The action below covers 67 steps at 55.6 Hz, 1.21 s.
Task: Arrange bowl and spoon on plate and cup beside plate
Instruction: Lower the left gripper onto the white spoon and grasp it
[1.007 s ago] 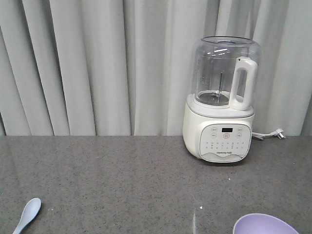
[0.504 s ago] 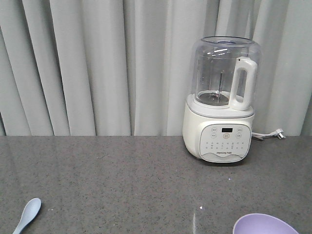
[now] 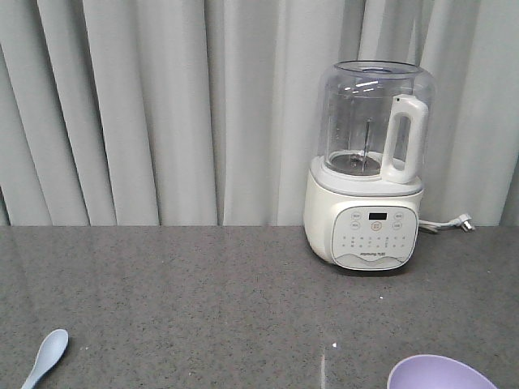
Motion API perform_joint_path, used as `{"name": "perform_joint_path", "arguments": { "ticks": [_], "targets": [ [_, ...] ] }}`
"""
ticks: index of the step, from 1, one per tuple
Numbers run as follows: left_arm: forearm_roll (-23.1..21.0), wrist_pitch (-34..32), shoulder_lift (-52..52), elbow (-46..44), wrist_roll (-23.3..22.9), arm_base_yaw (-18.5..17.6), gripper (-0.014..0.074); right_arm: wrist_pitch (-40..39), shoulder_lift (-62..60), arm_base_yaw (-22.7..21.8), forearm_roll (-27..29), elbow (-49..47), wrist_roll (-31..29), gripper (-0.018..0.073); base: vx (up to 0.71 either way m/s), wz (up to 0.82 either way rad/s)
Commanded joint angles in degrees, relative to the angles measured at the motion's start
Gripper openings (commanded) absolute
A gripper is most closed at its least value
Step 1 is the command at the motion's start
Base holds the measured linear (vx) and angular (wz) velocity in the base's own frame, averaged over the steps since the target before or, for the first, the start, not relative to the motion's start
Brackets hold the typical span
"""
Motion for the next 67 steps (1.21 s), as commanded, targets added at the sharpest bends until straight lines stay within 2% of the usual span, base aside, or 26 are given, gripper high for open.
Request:
{"name": "perform_joint_path", "arguments": {
  "ticks": [1, 8, 17, 27, 37, 42, 50, 67],
  "targets": [
    [-0.14, -4.30, 0.08, -2.02, -0.03, 0.06, 0.0496, -4.18, 0.02, -0.12, -0.68, -1.82, -0.08, 0.0573, 0.00, 0.00],
    [-0.30, -4.30, 0.08, -2.02, -0.16, 0.06, 0.0546, -4.30, 0.02, -0.12, -0.73, -1.82, -0.19, 0.0666, 0.00, 0.00],
    [-2.06, -2.05, 0.08, -2.28, 0.08, 0.06, 0.0541, -4.35, 0.02, -0.12, -0.73, -1.82, -0.19, 0.0646, 0.00, 0.00],
    [-1.62, 13.20, 8.38, -9.62, 1.52, 0.06, 0.0520, -1.25, 0.02, -0.12, -0.68, -1.82, -0.14, 0.0578, 0.00, 0.00],
    [-1.62, 29.21, 24.66, -18.88, 1.47, 0.06, 0.0502, -0.06, 0.02, -0.12, -0.68, -1.82, -0.14, 0.0564, 0.00, 0.00],
    [-1.62, 34.43, 32.54, -21.23, 1.47, 0.06, 0.0502, 0.83, 0.02, -0.12, -1.23, -1.82, -0.19, 0.0564, 0.00, 0.00],
    [-0.51, 36.13, 41.17, -22.90, 1.47, 0.06, 0.0502, 1.75, 0.02, -0.12, -1.81, -1.82, -0.19, 0.0564, 0.00, 0.00],
    [-0.20, 34.40, 48.79, -22.96, 1.34, 0.06, 0.0502, 4.24, 0.02, -0.12, -1.75, -1.82, -0.19, 0.0564, 0.00, 0.00]
  ]
}}
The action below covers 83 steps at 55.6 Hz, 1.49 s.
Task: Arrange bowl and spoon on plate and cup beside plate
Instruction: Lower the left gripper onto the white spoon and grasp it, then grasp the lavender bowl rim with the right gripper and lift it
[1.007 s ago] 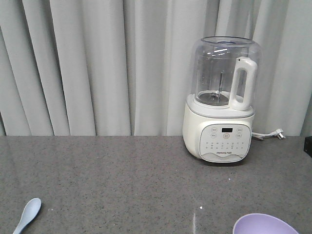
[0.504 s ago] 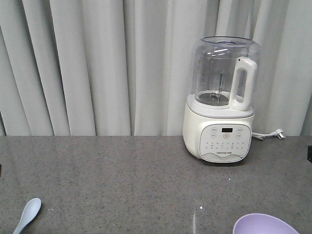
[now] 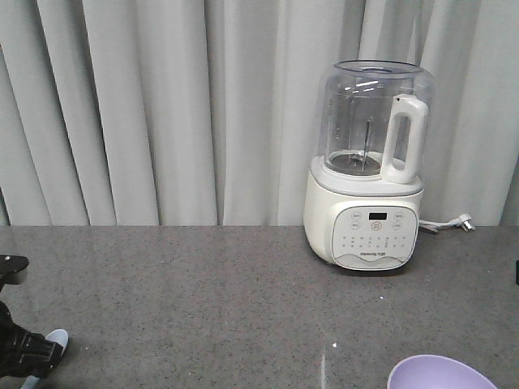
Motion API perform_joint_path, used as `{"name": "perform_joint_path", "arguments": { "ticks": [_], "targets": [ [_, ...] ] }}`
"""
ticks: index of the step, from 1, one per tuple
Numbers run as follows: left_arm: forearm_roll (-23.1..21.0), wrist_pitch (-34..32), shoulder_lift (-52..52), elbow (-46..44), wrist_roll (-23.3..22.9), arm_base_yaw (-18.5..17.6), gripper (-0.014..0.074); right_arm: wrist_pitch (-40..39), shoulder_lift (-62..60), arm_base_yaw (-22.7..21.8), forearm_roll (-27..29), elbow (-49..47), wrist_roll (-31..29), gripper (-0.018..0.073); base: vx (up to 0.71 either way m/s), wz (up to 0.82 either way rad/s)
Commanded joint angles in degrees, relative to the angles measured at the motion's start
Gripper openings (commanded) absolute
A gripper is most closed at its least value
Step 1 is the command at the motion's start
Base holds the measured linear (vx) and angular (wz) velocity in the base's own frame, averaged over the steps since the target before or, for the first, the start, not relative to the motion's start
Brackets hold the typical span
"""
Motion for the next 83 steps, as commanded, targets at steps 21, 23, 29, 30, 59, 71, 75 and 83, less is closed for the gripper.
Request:
{"name": "perform_joint_path", "arguments": {
  "ticks": [21, 23, 29, 30, 59, 71, 75, 83],
  "targets": [
    [-0.32, -4.40, 5.33, -1.84, -0.16, 0.06, 0.0502, -2.72, 0.02, -0.12, -1.40, -1.82, -0.24, 0.0564, 0.00, 0.00],
    [-0.32, -4.40, 5.92, -1.84, -0.16, 0.06, 0.0501, -2.72, 0.02, -0.12, -1.40, -1.82, -0.24, 0.0564, 0.00, 0.00],
    [-0.32, -3.94, 6.49, -1.84, -0.16, 0.00, 0.0463, -2.66, 0.02, -0.12, -1.40, -1.82, -0.24, 0.0564, 0.00, 0.00],
    [-0.32, -3.73, 6.50, -1.84, -0.16, 0.00, 0.0443, -2.66, 0.02, -0.12, -1.40, -1.82, -0.24, 0.0564, 0.00, 0.00],
    [-5.27, -12.98, -4.12, -1.84, -0.05, 0.00, -0.0003, -0.54, 0.02, -0.12, -1.40, -1.82, -0.30, 0.0564, 0.00, 0.00],
    [-6.75, -16.41, -17.23, -1.84, 0.14, -0.04, -0.0003, -1.98, 0.02, -0.12, -1.35, -1.82, -0.25, 0.0564, 0.00, 0.00],
    [-6.75, -16.29, -20.68, -1.72, 1.14, -0.04, -0.0003, -1.85, 0.02, -0.12, 0.06, -1.82, 0.97, 0.0564, 0.00, 0.00],
    [-6.75, -15.77, -24.71, -1.61, 1.56, -0.04, -0.0003, 3.21, 3.04, -0.12, 2.32, -4.04, 10.93, 0.0564, 0.00, 0.00]
  ]
}}
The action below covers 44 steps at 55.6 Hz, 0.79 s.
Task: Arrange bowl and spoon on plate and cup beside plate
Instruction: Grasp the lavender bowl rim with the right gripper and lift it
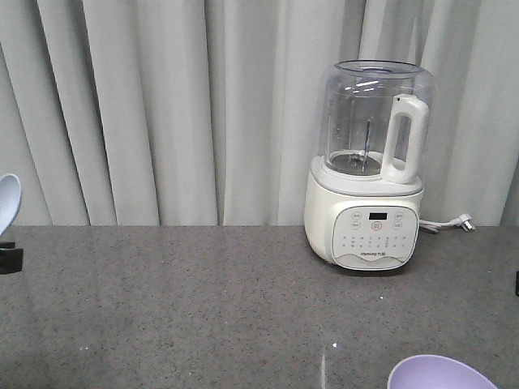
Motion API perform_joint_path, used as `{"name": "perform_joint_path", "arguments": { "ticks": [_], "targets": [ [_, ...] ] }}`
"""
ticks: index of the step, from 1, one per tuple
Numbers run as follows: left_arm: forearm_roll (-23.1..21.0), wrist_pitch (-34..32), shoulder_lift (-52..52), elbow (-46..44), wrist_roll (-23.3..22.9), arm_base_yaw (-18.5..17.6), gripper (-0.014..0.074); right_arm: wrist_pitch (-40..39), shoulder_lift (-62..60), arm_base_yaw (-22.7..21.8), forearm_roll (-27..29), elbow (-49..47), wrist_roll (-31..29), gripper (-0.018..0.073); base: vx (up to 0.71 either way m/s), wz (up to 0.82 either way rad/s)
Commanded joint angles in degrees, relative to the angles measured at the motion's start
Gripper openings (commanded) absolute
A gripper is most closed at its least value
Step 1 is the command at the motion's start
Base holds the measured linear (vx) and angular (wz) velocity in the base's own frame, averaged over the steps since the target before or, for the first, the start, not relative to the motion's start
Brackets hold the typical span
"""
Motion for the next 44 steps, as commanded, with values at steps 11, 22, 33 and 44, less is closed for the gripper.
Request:
{"name": "perform_joint_path", "arguments": {
  "ticks": [11, 22, 33, 44],
  "targets": [
    [-1.01, -2.26, -3.96, -1.57, 0.23, -0.04, -0.0003, 13.13, 18.31, -0.12, 3.81, -14.84, 2.66, 0.0541, 0.00, 0.00],
    [-0.62, -1.43, -3.96, -1.57, 0.29, -0.04, -0.0003, 22.89, 30.15, -0.98, 6.98, -24.67, -0.77, 0.0525, 0.00, 0.00],
    [-0.58, -0.45, -3.96, -1.57, 0.29, -0.04, 0.0000, 26.54, 32.07, -11.55, 8.48, -24.84, -4.20, 0.0510, 0.00, 0.00],
    [-0.57, -0.22, -3.96, -1.57, 0.29, -0.04, 0.0000, 26.12, 32.07, -21.22, 17.83, -18.54, -14.14, 0.0510, 0.00, 0.00]
  ]
}}
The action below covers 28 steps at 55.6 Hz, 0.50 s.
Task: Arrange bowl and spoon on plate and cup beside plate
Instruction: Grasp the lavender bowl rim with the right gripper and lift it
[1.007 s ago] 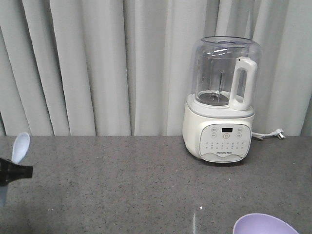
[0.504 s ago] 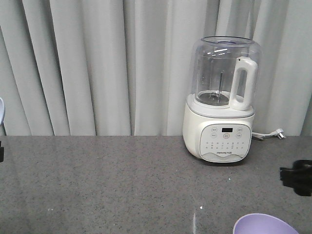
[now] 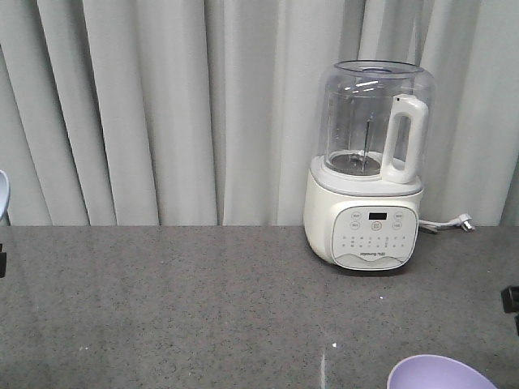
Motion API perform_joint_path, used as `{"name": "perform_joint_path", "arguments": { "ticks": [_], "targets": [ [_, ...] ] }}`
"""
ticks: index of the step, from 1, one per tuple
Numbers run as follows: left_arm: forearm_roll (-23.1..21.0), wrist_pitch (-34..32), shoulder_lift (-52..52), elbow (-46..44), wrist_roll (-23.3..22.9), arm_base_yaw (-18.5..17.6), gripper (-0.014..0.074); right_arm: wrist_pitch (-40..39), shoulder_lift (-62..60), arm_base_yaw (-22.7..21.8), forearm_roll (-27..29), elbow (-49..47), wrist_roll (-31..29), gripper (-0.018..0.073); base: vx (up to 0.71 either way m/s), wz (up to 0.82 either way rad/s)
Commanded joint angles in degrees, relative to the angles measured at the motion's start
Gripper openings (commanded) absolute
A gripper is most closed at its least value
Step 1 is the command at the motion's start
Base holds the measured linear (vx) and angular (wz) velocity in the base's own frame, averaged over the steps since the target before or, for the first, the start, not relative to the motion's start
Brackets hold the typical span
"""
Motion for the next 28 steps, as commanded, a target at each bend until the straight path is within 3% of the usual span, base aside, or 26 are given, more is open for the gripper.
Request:
{"name": "perform_joint_path", "arguments": {
  "ticks": [1, 13, 28],
  "targets": [
    [-0.63, -3.88, -1.20, -1.63, 0.09, -0.04, 0.0000, -2.85, -1.22, -3.32, 5.25, 2.44, -6.00, 0.0510, 0.00, 0.00],
    [-0.63, -3.75, -1.20, -1.63, 0.09, -0.04, 0.0000, -9.16, -1.22, -3.99, 11.69, 12.34, -11.71, 0.0510, 0.00, 0.00],
    [-1.03, -3.48, -1.20, -1.63, 0.03, -0.04, 0.0000, -14.53, -0.42, -3.99, 22.51, 13.99, -17.37, 0.0508, 0.00, 0.00]
  ]
}}
